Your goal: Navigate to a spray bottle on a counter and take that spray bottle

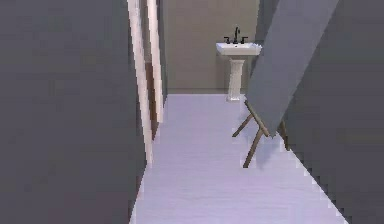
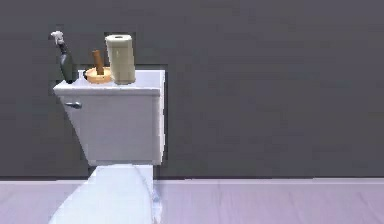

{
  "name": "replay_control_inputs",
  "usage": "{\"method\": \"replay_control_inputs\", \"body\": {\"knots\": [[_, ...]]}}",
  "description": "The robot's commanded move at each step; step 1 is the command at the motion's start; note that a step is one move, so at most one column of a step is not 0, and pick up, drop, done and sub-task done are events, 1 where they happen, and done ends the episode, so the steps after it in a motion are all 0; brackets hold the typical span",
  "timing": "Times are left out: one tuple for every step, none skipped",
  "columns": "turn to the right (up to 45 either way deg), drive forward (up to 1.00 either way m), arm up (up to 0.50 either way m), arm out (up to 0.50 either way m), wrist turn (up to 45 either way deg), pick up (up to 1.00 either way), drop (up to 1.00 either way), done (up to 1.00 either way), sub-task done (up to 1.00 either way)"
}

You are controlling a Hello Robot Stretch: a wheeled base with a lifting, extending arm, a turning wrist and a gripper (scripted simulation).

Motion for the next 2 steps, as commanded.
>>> {"method": "replay_control_inputs", "body": {"knots": [[0.0,1.0,0.0,0.0,0.0,0.0,0.0,0.0,0.0],[0.0,1.0,0.0,0.0,0.0,0.0,0.0,0.0,0.0]]}}
